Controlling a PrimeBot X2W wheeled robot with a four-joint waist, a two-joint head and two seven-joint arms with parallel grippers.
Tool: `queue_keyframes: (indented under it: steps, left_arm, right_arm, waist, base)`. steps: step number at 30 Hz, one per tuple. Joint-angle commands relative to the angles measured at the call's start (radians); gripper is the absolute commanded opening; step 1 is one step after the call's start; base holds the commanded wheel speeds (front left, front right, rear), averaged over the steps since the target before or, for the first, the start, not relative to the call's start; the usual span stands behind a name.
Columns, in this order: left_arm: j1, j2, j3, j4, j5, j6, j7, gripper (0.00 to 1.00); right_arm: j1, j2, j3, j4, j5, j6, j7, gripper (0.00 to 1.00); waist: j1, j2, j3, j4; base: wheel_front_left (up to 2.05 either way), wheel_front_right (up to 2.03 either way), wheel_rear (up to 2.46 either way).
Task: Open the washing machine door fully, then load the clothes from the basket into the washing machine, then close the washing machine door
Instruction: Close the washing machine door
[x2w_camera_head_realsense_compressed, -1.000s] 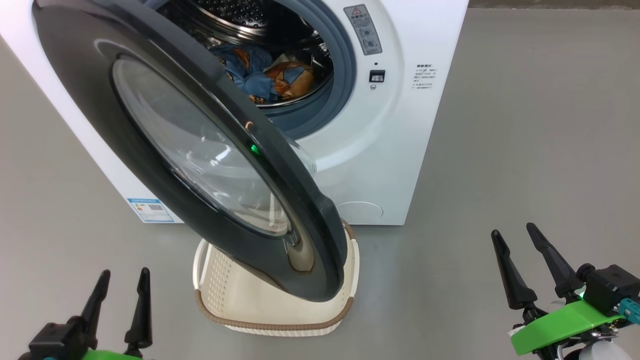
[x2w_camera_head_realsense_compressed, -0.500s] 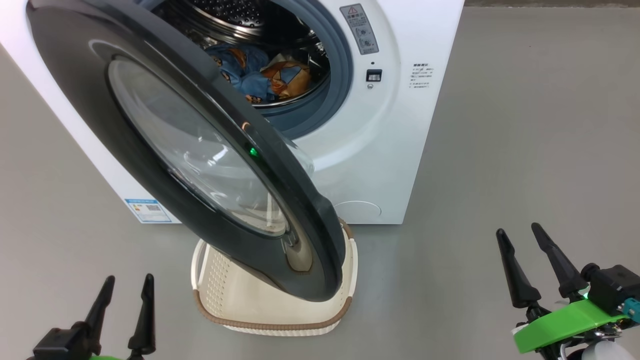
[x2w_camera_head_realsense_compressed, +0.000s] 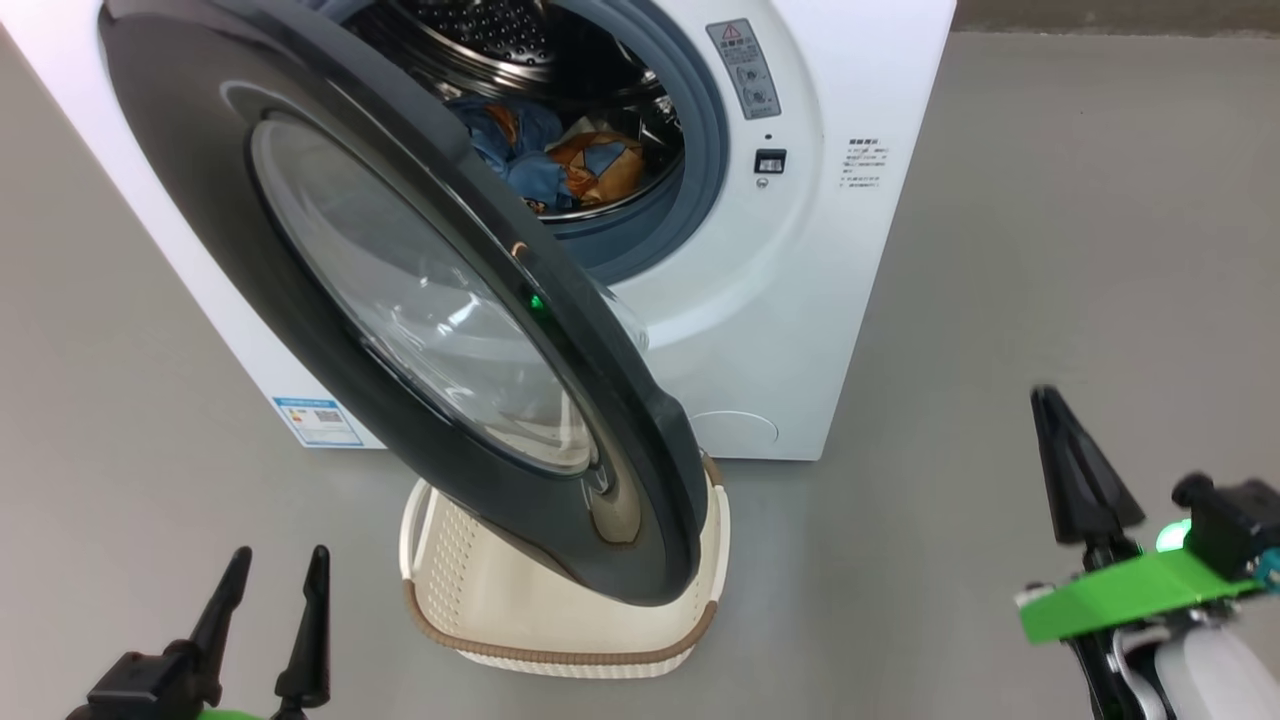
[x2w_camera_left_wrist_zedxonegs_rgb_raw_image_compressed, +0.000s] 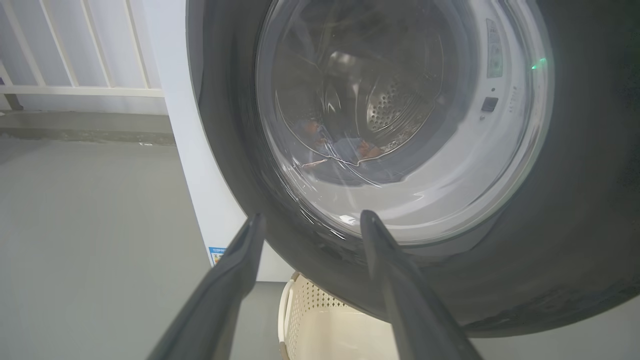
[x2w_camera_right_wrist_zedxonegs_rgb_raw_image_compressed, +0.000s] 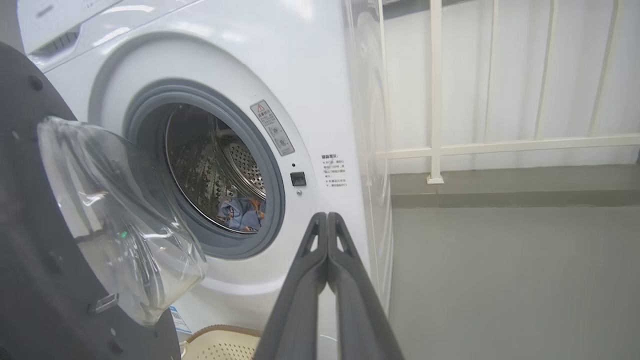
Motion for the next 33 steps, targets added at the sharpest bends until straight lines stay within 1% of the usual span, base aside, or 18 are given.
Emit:
queue_keyframes:
  steps: [1,11,20,25,31,33]
  left_arm:
    - [-0.018,0.022,0.031,-0.030,0.009,-0.002,-0.011,1.00]
    - [-0.016,0.018,0.010,-0.060,0.021,-0.002,-0.011,1.00]
    - [0.000,0.009,0.005,-0.076,0.029,-0.002,-0.011,1.00]
    - [0.013,0.003,0.005,-0.081,0.027,-0.002,-0.011,1.00]
    - [0.011,-0.004,0.003,-0.081,0.025,-0.002,-0.011,1.00]
    - [0.011,-0.005,0.003,-0.081,0.025,-0.002,-0.011,1.00]
  right_arm:
    - [-0.042,-0.008,0.027,-0.035,-0.013,0.004,-0.008,0.00]
    - [-0.149,-0.006,0.105,-0.161,-0.024,0.004,-0.008,0.00]
    - [-0.200,-0.002,0.258,-0.272,-0.028,0.004,-0.008,0.00]
    - [-0.215,0.006,0.361,-0.284,-0.023,0.004,-0.008,0.00]
    - [-0.229,0.014,0.484,-0.253,-0.008,0.004,-0.008,0.00]
    - [-0.229,0.016,0.502,-0.247,-0.005,0.004,-0.008,0.00]
  waist:
    - [0.0000,-0.0001,-0.004,0.003]
    - [0.0000,-0.0001,-0.022,0.034]
    - [0.0000,-0.0001,-0.040,0.067]
    - [0.0000,-0.0001,-0.045,0.083]
    - [0.0000,-0.0001,-0.039,0.105]
    - [0.0000,-0.0001,-0.038,0.108]
  base:
    - [0.00,0.00,0.00]
    - [0.00,0.00,0.00]
    - [0.00,0.00,0.00]
    - [0.00,0.00,0.00]
    - [0.00,0.00,0.00]
    - [0.00,0.00,0.00]
